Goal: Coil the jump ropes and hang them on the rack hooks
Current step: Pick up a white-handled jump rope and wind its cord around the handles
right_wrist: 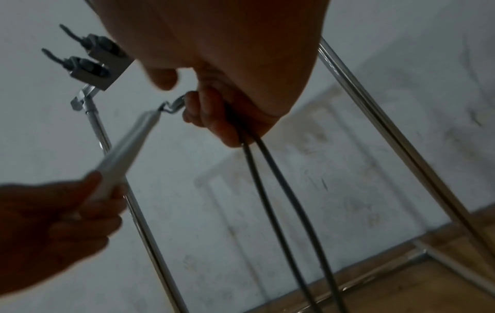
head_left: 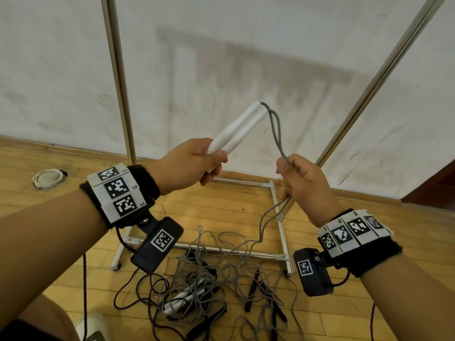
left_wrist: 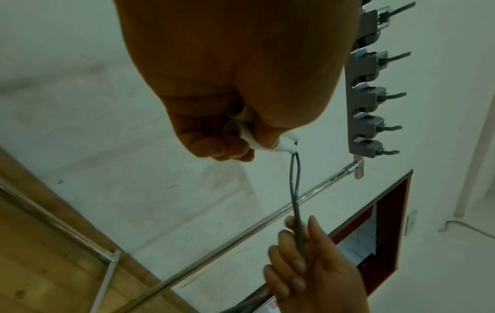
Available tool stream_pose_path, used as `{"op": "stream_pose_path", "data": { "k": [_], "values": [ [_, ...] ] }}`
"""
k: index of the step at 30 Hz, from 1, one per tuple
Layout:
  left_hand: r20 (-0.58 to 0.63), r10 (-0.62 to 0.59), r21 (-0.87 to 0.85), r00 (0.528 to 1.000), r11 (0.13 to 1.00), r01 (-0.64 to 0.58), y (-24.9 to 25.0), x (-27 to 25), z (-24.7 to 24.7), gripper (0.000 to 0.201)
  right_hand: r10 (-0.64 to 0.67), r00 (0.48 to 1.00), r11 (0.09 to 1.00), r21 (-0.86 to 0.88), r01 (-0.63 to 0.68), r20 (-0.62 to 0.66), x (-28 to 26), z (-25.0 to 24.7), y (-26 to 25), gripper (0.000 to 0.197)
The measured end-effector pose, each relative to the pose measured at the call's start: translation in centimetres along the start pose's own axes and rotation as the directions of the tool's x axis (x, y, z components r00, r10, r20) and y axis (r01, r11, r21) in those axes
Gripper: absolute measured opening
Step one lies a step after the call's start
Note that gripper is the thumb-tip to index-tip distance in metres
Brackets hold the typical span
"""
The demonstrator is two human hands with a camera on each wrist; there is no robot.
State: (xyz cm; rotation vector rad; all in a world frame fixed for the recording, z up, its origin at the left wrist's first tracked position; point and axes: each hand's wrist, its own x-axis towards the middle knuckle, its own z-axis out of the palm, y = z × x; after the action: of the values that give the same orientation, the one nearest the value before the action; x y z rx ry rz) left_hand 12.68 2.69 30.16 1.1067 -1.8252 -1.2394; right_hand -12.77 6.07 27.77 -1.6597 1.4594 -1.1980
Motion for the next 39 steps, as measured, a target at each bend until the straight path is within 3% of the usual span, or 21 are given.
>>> {"op": "stream_pose_path", "data": {
  "k": [4, 8, 12, 16, 20, 23, 26, 29, 39],
  "values": [
    [-0.095, -0.041, 0.029, 0.995, 0.999, 0.044, -0.8, 0.7, -0.3, 0.022, 0.097, 0.995, 0.969, 0.230, -0.085, -0.039, 0.4, 0.1, -0.6, 0.024],
    [-0.128, -0.086, 0.001, 0.988, 0.996, 0.086, -1.1, 1.1, 0.2, 0.021, 0.047, 0.998, 0.951, 0.305, -0.057, 0.039, 0.1, 0.7, -1.5, 0.021],
    [-0.077, -0.113, 0.023, 0.991, 0.993, 0.115, -1.2, 1.0, 1.2, 0.023, -0.031, 0.991, 0.956, 0.293, -0.009, 0.129, -0.5, 2.2, -2.5, 0.023],
    [0.032, -0.078, -0.003, 0.996, 0.997, 0.078, -0.7, 0.5, 2.2, 0.018, -0.062, 0.988, 0.968, 0.249, 0.026, 0.139, -0.9, 3.5, -2.8, 0.024],
    [0.144, -0.036, -0.114, 0.989, 0.992, 0.053, 0.0, -0.3, 3.1, 0.019, -0.013, 0.994, 0.932, 0.362, -0.028, 0.110, -0.9, 4.1, -3.3, 0.013],
    [0.149, -0.012, -0.202, 0.989, 0.979, 0.042, 0.6, -0.7, 3.3, 0.024, 0.042, 0.989, 0.882, 0.459, -0.104, 0.144, -0.9, 4.4, -3.5, 0.011],
    [0.146, 0.015, -0.220, 0.989, 0.975, 0.018, 0.9, -1.0, 3.4, 0.022, 0.077, 0.986, 0.896, 0.423, -0.134, 0.150, -1.1, 4.4, -3.4, 0.026],
    [0.152, 0.050, -0.168, 0.987, 0.985, -0.024, 0.9, -1.2, 3.6, 0.034, 0.081, 0.986, 0.929, 0.347, -0.128, 0.147, -1.4, 4.5, -3.4, 0.036],
    [0.104, 0.090, 0.007, 0.991, 0.996, -0.091, 0.5, -1.0, 3.2, 0.037, 0.021, 0.978, 0.964, 0.253, -0.075, 0.209, -2.1, 4.2, -3.3, 0.005]
  ]
}}
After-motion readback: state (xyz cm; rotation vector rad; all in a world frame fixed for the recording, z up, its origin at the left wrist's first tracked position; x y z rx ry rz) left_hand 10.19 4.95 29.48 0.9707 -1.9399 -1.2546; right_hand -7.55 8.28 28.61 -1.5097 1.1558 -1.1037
